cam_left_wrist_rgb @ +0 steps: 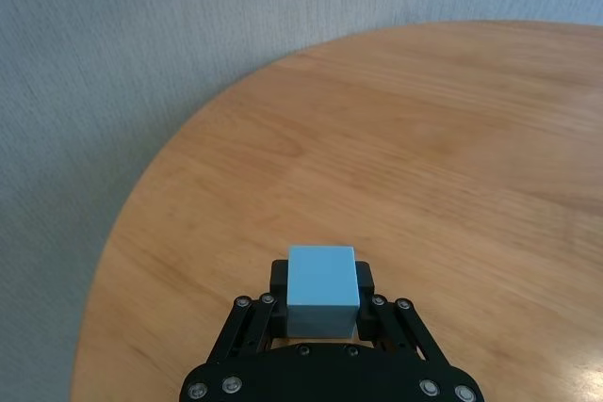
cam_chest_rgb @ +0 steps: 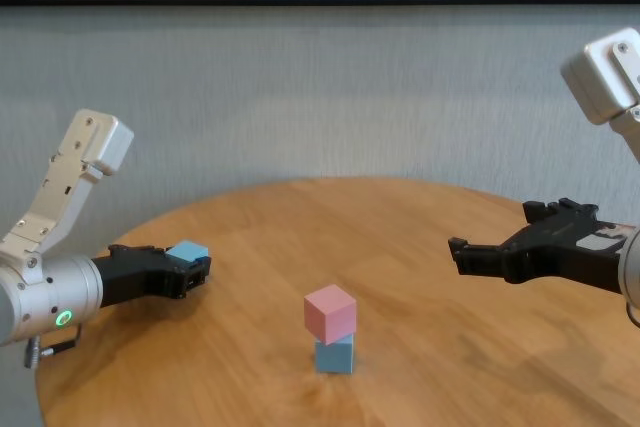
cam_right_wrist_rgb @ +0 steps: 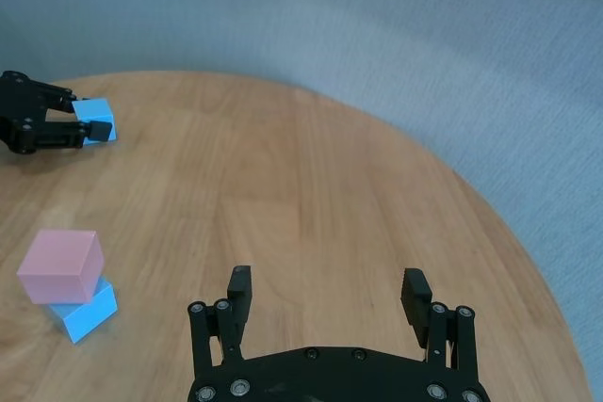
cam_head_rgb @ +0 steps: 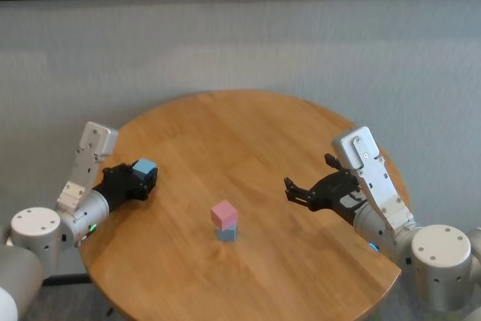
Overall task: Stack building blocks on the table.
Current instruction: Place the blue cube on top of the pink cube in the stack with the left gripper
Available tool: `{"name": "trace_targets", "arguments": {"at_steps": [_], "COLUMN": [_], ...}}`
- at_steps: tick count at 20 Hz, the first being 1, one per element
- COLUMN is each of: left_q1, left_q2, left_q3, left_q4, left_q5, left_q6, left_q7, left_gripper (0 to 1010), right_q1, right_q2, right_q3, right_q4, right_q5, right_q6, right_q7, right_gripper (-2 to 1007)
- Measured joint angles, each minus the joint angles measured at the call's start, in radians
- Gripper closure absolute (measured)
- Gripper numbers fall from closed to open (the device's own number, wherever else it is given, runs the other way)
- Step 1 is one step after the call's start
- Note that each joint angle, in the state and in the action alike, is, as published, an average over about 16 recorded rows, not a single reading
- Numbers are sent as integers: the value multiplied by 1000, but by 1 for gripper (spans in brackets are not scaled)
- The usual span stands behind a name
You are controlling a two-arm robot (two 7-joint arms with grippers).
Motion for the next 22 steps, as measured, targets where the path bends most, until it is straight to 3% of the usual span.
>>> {"name": "trace_targets", "arguments": {"at_steps": [3, 7, 18, 22], "left_q1": [10, 47, 212, 251], "left_q2": [3, 15, 82, 102], "left_q3": [-2, -2, 33, 59], "left_q4": [-21, -101, -490, -597], "left_q5": [2, 5, 11, 16], "left_q6": [8, 37, 186, 226], "left_q7": [-1, -4, -31, -50], "left_gripper": [585, 611, 613, 613], "right_q1": [0, 0, 0, 0], "right_q2": [0, 0, 0, 0], "right_q3": [0, 0, 0, 0], "right_q4": [0, 0, 0, 0], "right_q5": [0, 0, 0, 0], "right_q6": [0, 0, 0, 0], "right_q7": [0, 0, 0, 0], "right_gripper": [0, 0, 0, 0]}}
